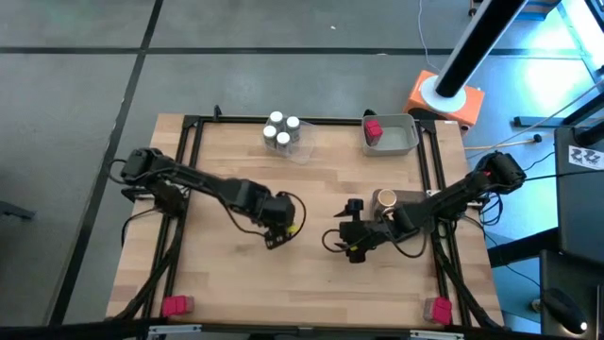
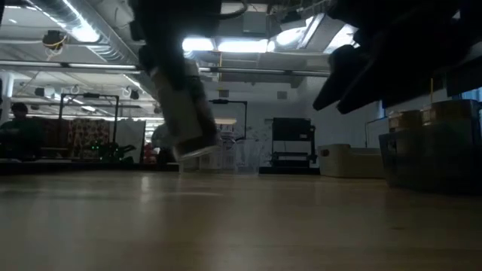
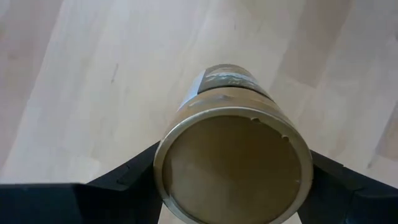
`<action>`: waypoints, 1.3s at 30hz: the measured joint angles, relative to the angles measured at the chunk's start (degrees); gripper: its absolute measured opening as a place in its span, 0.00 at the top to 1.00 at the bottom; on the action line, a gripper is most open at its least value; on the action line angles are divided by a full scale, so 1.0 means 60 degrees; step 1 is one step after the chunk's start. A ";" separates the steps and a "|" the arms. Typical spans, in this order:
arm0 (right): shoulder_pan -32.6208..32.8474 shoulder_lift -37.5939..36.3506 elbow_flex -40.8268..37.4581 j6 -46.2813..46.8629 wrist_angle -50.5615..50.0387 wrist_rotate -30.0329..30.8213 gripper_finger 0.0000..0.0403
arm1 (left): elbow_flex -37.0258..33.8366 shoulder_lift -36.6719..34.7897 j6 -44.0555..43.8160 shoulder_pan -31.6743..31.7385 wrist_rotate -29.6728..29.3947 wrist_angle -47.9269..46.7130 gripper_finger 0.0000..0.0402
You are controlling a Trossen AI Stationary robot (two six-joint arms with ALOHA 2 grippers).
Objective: Sort spices by type
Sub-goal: Put the brown seasoning bottle into the black bin
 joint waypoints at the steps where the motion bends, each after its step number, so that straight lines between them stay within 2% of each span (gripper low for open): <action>1: 0.0009 0.0000 0.0000 0.0095 0.0014 0.0004 0.01 | 0.0106 0.0088 0.0148 0.0110 0.0003 -0.0069 0.36; 7: 0.0006 0.0044 0.0000 0.0203 0.0024 0.0010 0.01 | 0.1149 0.1217 0.1260 0.0344 0.0129 -0.0178 0.36; 13: 0.0006 0.0044 0.0000 0.0157 0.0030 0.0014 0.01 | 0.2555 0.2539 0.2039 0.0357 0.0251 -0.1047 0.36; 17: 0.0004 0.0044 -0.0056 0.0134 0.0093 -0.0012 0.01 | 0.2963 0.3011 0.2272 0.0359 0.0244 -0.1335 0.36; 20: 0.0002 0.0044 -0.0227 0.0148 0.0101 -0.0083 0.01 | 0.2996 0.3086 0.2624 0.0352 0.0244 -0.1283 0.35; 29: -0.0001 0.0044 -0.0364 0.0203 0.0166 -0.0084 0.01 | 0.3116 0.3129 0.2491 0.0293 0.0142 -0.0955 0.19; 35: -0.0001 0.0044 -0.0364 0.0269 0.0193 -0.0087 0.01 | 0.3325 0.2683 0.2593 0.0170 0.0097 -0.1896 0.18; 39: -0.0001 0.0044 -0.0364 0.0368 0.0280 -0.0139 0.01 | 0.3340 0.1903 0.2170 -0.0221 -0.0515 -0.2222 0.18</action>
